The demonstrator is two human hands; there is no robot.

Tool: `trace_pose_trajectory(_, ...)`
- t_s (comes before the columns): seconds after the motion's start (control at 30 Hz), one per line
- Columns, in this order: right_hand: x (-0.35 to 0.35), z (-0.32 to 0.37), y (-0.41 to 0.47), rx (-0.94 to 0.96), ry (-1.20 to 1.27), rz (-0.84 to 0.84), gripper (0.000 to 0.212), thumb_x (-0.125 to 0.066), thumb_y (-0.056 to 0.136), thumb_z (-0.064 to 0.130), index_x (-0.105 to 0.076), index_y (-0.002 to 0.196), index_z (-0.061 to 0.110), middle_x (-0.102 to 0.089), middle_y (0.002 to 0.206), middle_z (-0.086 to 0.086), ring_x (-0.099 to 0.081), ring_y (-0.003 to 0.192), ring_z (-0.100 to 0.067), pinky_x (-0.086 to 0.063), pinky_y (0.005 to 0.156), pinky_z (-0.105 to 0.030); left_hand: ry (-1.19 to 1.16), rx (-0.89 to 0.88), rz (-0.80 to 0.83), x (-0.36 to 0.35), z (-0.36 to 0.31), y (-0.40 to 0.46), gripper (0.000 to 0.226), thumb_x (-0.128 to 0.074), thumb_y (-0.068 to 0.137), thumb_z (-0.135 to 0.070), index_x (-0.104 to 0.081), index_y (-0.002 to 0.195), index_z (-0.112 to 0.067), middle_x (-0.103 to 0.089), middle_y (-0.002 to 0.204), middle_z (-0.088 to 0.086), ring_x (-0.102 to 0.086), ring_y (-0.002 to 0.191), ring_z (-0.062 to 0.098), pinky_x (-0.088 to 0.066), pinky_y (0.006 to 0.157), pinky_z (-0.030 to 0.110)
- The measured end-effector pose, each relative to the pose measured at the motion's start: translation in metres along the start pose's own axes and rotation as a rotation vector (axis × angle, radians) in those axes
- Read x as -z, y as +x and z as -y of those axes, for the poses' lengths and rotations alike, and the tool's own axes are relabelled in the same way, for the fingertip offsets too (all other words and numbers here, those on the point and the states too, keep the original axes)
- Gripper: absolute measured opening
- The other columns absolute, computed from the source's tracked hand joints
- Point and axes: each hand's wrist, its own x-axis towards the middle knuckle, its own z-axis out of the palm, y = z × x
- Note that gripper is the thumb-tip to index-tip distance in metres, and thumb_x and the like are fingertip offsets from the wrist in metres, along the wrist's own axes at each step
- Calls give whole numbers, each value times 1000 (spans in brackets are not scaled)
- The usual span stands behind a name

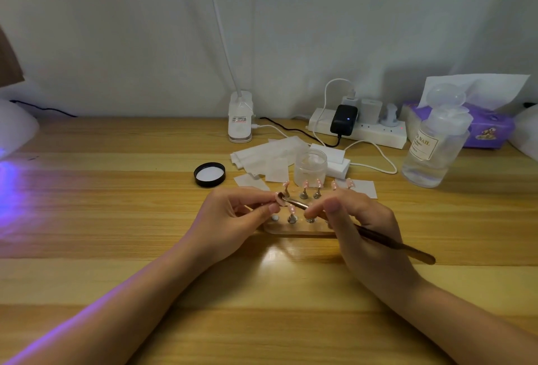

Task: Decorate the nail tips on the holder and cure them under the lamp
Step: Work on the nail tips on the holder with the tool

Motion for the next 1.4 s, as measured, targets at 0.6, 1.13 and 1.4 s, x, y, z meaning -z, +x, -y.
trace_pose_trajectory(0.6, 3, 0, -5, -165, 238, -73, 56, -30, 84, 65, -61, 62, 23, -64, 65, 2, -59, 61, 0, -41, 62, -7, 31, -8, 42, 0, -3, -1, 38, -66, 79, -2, -72, 79, -39, -71, 80, -7, -66, 78, 16, -50, 73, 36)
trace_pose_trajectory(1.13, 1, -1, -1, -132, 90, 6, 52, -29, 85, 66, -64, 75, 29, -66, 73, 13, -61, 76, -3, -47, 71, -27, 1, 50, 33, 1, -4, -2, 37, -68, 78, -1, -72, 70, -37, -72, 77, -15, -66, 75, 1, -49, 68, 11)
trace_pose_trajectory(1.4, 3, -1, -6, -191, 220, -59, 48, -36, 87, 52, -61, 59, 23, -65, 65, -3, -60, 62, -5, -44, 70, -17, 23, 62, 28, 1, -7, -3, 29, -67, 78, -3, -71, 75, -32, -72, 77, -11, -65, 72, 6, -48, 67, 14)
